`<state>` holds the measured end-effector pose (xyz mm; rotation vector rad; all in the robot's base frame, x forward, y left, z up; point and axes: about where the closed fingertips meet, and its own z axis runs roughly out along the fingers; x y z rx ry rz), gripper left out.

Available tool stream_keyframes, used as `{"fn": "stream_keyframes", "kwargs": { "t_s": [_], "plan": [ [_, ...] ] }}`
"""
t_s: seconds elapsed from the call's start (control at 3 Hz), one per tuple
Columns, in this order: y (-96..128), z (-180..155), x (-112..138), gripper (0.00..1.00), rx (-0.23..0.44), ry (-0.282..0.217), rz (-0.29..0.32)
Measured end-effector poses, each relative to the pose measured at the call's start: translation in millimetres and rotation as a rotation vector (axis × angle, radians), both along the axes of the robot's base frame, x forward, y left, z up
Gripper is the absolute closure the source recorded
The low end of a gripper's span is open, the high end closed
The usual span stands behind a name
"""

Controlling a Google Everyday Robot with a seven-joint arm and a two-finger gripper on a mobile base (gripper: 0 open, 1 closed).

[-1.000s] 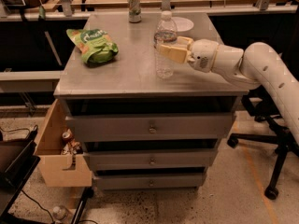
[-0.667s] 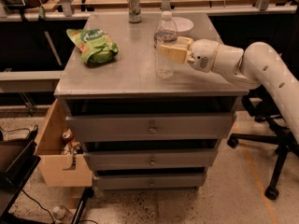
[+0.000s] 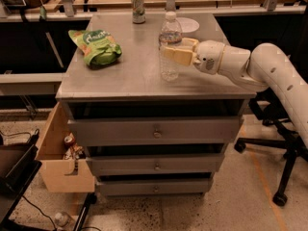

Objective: Place water bottle upright

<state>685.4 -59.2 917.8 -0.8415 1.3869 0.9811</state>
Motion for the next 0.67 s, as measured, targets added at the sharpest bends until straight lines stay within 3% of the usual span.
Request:
{"fn": "stream_keyframes", "kwargs": {
  "t_s": [0.33,0.67],
  "plan": [
    [3.4,0.4,-0.4,0.14,0.000,0.000,0.005],
    [6.2,0.8,-0.7,0.00,0.000,-0.001,0.010]
  ]
}}
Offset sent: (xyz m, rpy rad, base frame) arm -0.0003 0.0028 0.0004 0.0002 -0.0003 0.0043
